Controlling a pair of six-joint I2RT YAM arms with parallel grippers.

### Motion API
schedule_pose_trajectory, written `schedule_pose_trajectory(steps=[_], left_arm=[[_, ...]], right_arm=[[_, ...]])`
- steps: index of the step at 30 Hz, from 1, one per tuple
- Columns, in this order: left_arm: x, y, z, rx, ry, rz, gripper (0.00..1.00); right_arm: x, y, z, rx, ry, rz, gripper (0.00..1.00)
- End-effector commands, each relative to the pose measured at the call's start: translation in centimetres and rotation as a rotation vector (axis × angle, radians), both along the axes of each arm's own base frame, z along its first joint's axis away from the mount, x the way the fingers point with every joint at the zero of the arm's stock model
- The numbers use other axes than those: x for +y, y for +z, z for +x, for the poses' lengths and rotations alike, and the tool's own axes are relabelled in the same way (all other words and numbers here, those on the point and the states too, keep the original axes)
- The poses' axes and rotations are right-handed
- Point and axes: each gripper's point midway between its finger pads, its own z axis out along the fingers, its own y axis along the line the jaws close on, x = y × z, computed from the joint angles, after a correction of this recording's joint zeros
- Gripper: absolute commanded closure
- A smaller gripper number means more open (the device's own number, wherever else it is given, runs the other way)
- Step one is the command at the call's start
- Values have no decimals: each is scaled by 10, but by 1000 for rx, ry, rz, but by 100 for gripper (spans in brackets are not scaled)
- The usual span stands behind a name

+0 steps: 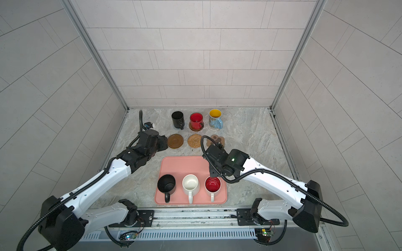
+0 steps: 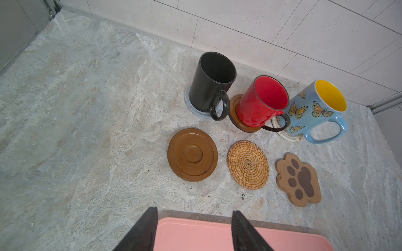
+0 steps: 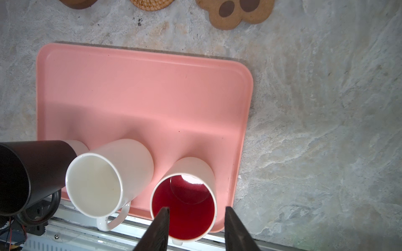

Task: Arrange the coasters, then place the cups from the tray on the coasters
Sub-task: 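Move the right gripper over the red-inside mug while the left arm withdraws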

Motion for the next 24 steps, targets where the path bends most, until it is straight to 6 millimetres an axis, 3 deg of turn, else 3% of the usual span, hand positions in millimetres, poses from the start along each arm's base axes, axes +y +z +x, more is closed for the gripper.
schedule_pose_trajectory(steps=[1,15,24], left_arm=[[12,-2,-5,-6,52,-3,39],[20,-8,-10,-21,82,-21,39],[20,-16,-12,-9,84,-27,39]], right_arm=[[-8,-4,-12,15,-69,-6,56],[6,-26,-58,63,-53,-25,55],[21,-46,-77,95,-32,-39,55]])
